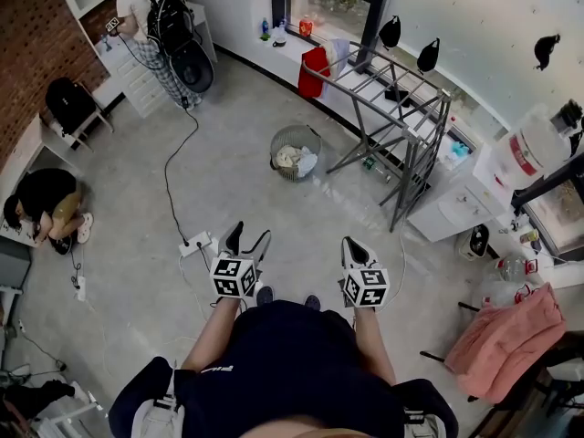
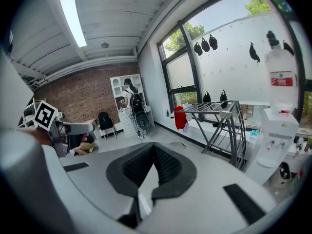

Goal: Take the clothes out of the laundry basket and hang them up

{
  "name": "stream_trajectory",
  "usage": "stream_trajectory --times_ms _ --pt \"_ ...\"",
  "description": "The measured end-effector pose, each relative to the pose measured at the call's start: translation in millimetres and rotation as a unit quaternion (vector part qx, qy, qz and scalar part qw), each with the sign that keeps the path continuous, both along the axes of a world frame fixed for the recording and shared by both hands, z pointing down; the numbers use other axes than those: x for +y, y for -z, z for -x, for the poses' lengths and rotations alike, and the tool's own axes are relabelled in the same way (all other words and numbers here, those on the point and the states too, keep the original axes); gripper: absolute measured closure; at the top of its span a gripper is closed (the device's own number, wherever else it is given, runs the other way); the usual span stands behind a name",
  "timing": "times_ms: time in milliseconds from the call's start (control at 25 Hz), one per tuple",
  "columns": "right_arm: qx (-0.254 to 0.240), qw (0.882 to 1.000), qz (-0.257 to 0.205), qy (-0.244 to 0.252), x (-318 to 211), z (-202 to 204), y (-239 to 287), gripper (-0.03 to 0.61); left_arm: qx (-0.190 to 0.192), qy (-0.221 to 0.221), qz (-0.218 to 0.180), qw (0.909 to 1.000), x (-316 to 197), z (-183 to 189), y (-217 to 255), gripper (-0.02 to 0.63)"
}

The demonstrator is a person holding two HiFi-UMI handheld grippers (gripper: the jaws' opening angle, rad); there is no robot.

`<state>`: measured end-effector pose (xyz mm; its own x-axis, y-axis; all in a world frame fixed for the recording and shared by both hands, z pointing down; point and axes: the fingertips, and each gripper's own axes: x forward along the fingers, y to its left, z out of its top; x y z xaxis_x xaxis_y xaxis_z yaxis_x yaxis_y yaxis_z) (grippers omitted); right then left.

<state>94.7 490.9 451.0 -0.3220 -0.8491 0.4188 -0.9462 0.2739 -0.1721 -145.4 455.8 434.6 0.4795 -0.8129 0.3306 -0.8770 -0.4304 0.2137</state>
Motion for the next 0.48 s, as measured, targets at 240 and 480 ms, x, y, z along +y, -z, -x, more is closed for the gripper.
stream_trajectory --times_ms 240,480 --pt "-0.015 1.0 0.0 -0.007 -1 -10 0 0.574 0.002 0.003 0.003 1.0 2 -8 -1 0.301" --pt "0.002 1.0 -0.005 0.002 -4 -17 -1 0.368 -0.003 0.007 0.004 1.0 7 -15 -5 0.301"
